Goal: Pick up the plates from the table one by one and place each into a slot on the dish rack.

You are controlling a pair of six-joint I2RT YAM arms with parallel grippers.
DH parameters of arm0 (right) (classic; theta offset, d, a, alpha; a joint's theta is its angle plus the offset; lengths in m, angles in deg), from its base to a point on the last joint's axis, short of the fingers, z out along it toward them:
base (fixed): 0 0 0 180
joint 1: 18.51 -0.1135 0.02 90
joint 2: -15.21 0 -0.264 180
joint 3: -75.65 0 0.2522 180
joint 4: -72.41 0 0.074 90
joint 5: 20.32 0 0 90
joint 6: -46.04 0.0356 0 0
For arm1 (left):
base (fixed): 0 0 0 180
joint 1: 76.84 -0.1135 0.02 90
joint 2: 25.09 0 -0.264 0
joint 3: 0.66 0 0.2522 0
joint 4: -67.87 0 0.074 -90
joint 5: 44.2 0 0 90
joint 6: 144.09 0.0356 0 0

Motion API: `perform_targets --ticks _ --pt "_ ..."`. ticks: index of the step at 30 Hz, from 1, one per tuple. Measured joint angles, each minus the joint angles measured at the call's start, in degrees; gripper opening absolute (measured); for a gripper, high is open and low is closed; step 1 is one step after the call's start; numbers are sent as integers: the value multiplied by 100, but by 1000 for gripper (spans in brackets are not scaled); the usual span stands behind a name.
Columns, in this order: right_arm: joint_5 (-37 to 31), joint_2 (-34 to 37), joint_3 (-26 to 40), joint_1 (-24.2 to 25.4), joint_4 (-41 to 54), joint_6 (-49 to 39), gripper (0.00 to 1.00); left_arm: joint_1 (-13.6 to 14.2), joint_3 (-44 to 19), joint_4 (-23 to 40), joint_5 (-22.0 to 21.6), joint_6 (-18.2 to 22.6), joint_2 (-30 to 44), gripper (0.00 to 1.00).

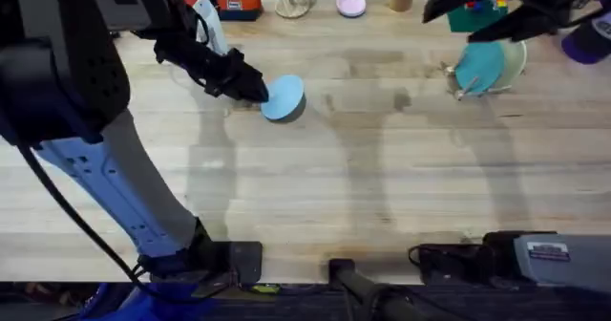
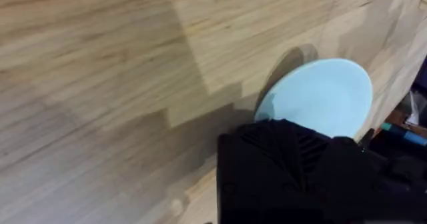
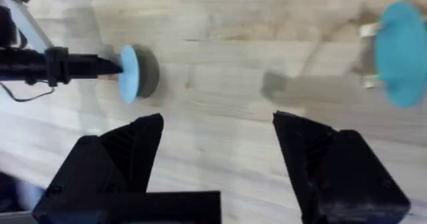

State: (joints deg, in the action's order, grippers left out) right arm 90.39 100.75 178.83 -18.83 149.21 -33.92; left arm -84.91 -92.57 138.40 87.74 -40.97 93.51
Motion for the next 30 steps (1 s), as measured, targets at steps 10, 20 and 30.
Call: perform_targets --ticks 10,20,30 --pt "634 1270 2 -435 -233 332 995 -1 0 -4 0 -2 0 40" --pt "741 2395 0 -1452 -1384 827 995 1 0 -4 0 -2 0 40" --pt "763 2954 0 -2307 -2410 1451 995 1 0 -11 0 -2 0 40"
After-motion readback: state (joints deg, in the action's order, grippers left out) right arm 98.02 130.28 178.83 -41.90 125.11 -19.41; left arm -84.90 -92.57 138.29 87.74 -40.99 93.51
